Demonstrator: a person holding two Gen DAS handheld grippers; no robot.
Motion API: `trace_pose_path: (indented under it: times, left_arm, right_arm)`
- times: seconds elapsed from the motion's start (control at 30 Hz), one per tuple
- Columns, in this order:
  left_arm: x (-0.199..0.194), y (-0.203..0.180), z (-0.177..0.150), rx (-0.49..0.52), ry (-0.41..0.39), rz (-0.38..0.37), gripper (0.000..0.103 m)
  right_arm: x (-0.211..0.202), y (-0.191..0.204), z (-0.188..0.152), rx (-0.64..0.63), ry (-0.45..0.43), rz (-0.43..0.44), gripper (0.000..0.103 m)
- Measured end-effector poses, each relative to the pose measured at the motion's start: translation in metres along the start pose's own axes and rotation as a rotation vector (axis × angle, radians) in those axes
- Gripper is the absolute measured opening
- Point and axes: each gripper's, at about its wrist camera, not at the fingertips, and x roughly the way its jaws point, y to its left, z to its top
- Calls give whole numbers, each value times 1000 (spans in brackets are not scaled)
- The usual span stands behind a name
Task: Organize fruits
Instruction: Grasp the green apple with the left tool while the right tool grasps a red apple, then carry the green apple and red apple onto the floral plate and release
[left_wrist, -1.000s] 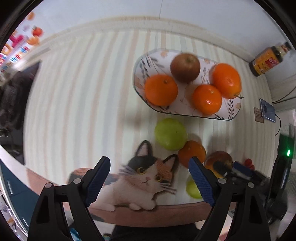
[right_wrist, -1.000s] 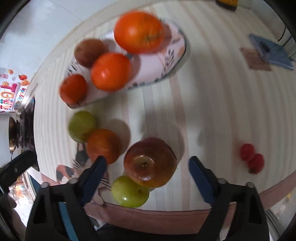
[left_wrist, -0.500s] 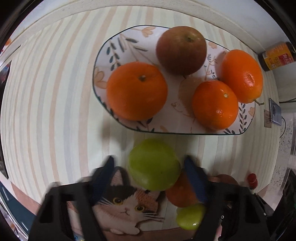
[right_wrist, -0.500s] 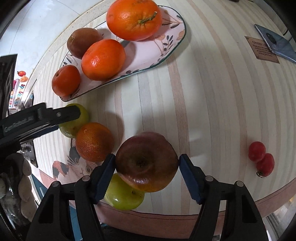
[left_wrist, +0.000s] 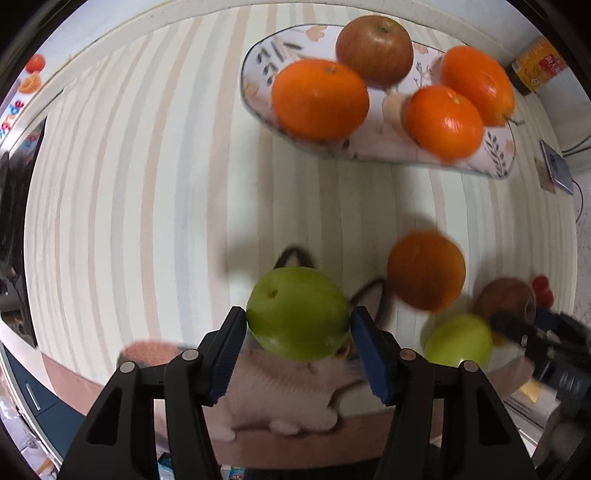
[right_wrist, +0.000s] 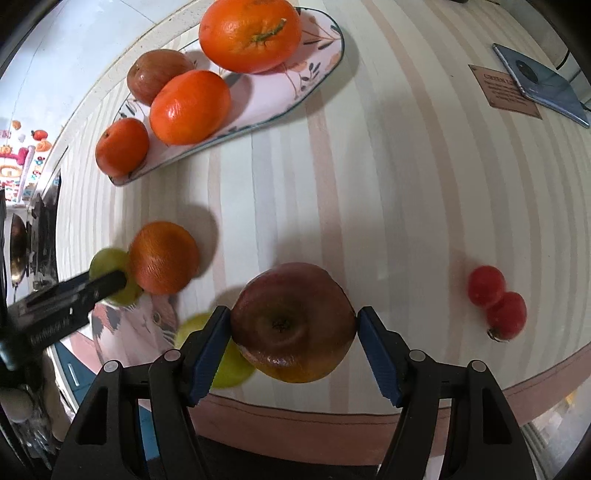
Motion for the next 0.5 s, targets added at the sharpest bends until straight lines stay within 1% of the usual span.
trace_pose_path:
  times: [0.17, 0.33, 0.37, 0.5]
  left_arm:
    - [-3, -3, -16, -12, -12, 1, 56]
    - [-4, 2, -14, -28, -22, -12, 55]
    - [-2, 7, -8, -28, -21, -14, 55]
    - [-6, 9, -9, -21, -30, -24, 54]
  right_arm:
    - [1, -1, 0, 5, 1, 3, 73]
    - [2, 0, 1, 3, 7, 3, 73]
    - [1, 0, 1, 0, 7, 2, 73]
    - [0, -1, 1, -7, -2, -8, 72]
